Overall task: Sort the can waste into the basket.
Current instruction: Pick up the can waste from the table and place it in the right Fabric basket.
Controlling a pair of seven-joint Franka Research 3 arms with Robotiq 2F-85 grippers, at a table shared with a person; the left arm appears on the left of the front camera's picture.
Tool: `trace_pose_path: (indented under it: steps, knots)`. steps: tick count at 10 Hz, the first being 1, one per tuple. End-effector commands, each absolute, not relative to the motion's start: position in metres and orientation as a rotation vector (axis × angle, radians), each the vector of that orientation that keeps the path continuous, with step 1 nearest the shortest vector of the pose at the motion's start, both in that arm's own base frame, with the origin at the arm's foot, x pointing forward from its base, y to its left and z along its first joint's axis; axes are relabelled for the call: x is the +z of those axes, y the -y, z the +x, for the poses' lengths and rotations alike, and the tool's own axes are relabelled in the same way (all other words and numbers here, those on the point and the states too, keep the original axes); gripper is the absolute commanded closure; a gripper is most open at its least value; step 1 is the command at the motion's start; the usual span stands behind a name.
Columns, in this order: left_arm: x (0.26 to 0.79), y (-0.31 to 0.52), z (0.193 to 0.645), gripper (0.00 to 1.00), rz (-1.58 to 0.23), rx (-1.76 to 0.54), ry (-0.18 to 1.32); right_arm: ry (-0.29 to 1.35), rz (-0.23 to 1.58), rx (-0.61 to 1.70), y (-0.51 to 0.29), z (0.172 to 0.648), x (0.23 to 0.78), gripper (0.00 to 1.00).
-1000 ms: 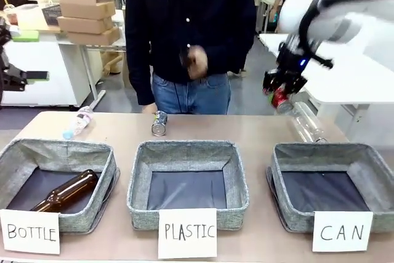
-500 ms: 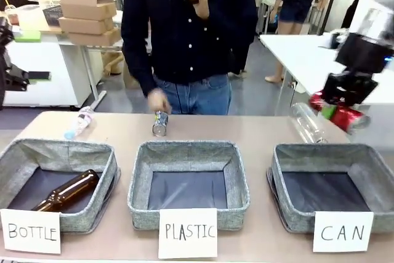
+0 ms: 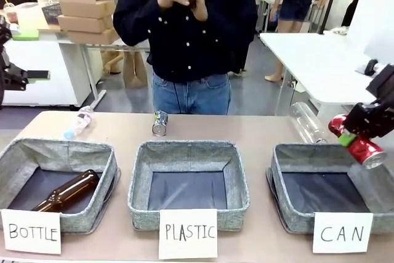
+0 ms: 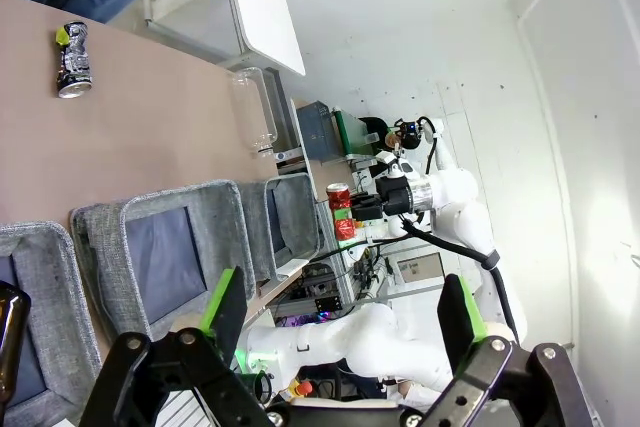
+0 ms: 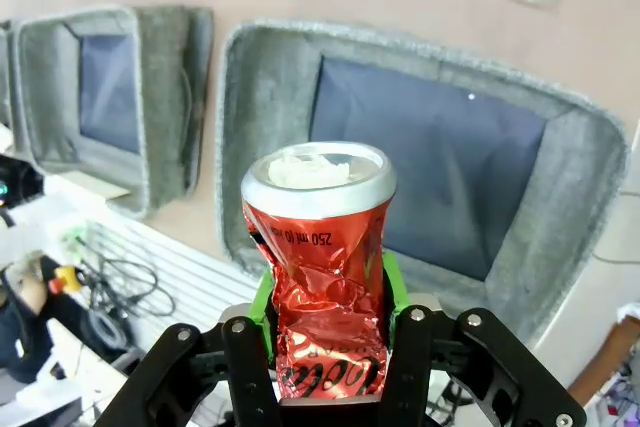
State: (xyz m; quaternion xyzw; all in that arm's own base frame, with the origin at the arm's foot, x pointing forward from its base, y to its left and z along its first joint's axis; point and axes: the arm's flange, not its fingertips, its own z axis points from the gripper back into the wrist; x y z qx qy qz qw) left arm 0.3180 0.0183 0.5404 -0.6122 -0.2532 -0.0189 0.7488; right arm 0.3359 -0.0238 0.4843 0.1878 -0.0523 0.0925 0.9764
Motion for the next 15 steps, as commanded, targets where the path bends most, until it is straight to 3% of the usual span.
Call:
trace_pose_path:
  steps: [1,3,4,5,13,15]
  knots:
    - [0.541,-0.017,0.318,0.0,-1.362,-0.055,0.572,0.125,0.402,0.227,0.026,0.351,0.49,1.0]
    - [0.541,-0.017,0.318,0.0,-1.362,-0.055,0.572,0.122,0.403,0.228,0.028,0.357,0.493,1.0]
    - [0.541,-0.017,0.318,0.0,-1.362,-0.055,0.572,0.12,0.413,0.2,0.029,0.36,0.495,0.26]
    - [0.541,-0.017,0.318,0.0,-1.362,-0.055,0.572,0.121,0.417,0.192,0.029,0.361,0.495,0.03]
    - [0.541,-0.017,0.318,0.0,-1.362,-0.055,0.572,0.12,0.435,0.179,0.027,0.368,0.496,0.0]
    - [0.541,-0.017,0.318,0.0,-1.362,-0.055,0.572,0.174,0.716,0.239,0.027,0.368,0.511,0.0]
